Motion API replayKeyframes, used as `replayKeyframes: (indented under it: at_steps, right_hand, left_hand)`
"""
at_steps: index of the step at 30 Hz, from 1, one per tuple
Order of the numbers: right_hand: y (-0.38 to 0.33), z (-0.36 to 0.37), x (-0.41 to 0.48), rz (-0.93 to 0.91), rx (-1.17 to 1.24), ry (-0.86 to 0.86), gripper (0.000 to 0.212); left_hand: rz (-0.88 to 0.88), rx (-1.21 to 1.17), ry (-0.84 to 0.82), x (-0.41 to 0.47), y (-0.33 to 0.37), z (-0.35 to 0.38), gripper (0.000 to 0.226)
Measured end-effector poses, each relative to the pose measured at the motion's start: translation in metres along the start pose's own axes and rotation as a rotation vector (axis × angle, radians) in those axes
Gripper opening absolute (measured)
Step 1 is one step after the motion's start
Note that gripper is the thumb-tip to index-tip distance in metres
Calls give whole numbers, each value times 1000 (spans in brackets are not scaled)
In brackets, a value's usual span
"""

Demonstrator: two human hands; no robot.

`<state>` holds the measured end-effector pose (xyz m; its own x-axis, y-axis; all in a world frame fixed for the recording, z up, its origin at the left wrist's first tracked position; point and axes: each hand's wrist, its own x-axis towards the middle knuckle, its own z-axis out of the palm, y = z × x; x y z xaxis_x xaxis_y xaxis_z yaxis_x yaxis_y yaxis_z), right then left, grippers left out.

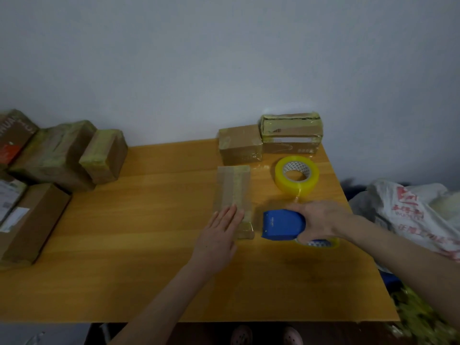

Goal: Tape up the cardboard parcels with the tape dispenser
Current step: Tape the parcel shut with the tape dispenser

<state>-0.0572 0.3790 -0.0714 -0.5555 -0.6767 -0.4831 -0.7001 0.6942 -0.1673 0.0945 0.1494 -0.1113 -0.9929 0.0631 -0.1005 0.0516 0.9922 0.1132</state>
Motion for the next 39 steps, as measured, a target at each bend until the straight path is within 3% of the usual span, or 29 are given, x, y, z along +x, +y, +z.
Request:
replayKeyframes:
  at_steps: [9,16,21,23,24,26,28,30,33,36,39]
  right_hand:
    - [-29,-31,37,12,-128,-119,71]
    - [-44,-47,42,129,-129,-209,78]
    - [-48,-40,35,223,-332,-76,52]
    - [-31,-38,27,266,-333,-45,54]
    - [-18,-37,22,295,-201,-32,60]
    - [4,-31,13,343,310,74,69]
    - [13,-14,9,361,836,217,64]
    - [12,13,12,422,1165,259,53]
    - [6,48,19,522,1552,192,47]
    - [2,57,22,592,1762,108,40]
    - [2,56,22,628,1505,165,46]
  left_hand:
    - [19,-41,46,0,-3,7,78]
    - [10,-44,62,0,-3,12,77]
    - [19,-43,50,-4,-4,7,76]
    - [25,-19,42,-6,-5,5,76]
    - [27,-8,34,-6,-4,5,76]
    - [24,-4,26,-4,-4,5,77]
    - [13,-10,20,-1,-3,5,77]
    - [16,2,11,0,-3,5,76]
    - [26,-11,-5,-1,-1,6,74]
    - [53,-235,101,-1,-1,-4,67]
    - [-180,-575,347,-5,-11,-18,53]
